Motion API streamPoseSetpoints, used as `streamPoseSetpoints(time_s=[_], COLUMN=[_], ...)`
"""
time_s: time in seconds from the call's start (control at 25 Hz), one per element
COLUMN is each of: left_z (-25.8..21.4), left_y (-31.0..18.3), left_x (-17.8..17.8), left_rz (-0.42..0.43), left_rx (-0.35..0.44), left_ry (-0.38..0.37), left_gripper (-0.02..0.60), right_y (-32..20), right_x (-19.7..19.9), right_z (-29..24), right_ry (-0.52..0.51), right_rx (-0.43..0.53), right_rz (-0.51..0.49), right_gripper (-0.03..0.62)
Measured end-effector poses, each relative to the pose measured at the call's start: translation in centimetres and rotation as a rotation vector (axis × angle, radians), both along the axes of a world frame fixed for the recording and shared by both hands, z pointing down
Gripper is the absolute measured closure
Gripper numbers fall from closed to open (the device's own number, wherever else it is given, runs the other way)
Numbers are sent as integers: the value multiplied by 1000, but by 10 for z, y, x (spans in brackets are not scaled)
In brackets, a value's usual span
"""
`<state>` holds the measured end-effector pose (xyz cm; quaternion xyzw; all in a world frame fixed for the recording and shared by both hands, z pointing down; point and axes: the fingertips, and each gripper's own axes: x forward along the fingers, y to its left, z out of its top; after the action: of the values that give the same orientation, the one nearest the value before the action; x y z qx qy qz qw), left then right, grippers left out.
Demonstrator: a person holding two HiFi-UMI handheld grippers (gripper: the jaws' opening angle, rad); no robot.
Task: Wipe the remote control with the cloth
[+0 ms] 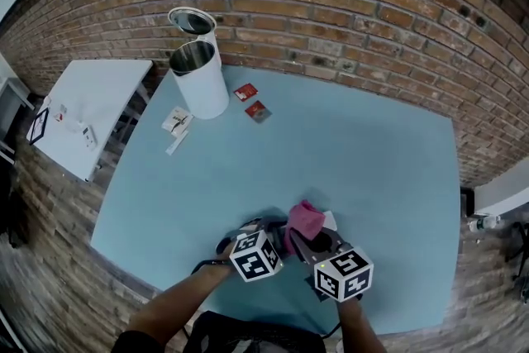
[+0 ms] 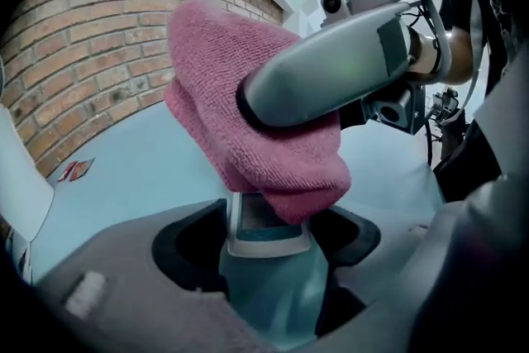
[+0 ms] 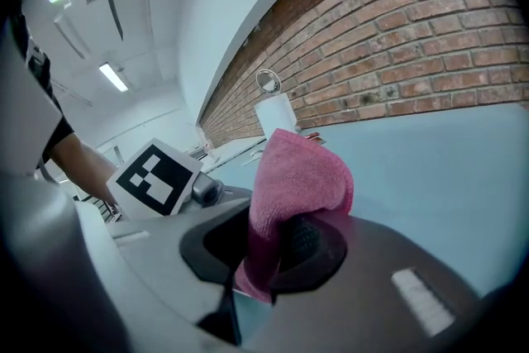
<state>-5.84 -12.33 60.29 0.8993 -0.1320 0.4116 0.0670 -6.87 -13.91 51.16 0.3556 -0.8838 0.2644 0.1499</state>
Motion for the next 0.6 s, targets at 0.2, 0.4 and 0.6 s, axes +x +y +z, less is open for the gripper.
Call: streamPoseSetpoints(time_s=[0.2,0.4,0.6], left_z=[0,2,1], left_y=[0,-1,0], left_x=[3,2,2], left_rz=[33,34,45], left_rx=[-7,-44,-53], left_ry=[2,49,52], left_gripper=[253,252,285], right_y=[-9,-14,-13], right_x=[9,10,-13], right_z=[2,4,3], right_ry=[6,-11,-36], right_rx=[-11,-29,-31], right_rz=[30,38,-21], right_gripper=[530,530,530])
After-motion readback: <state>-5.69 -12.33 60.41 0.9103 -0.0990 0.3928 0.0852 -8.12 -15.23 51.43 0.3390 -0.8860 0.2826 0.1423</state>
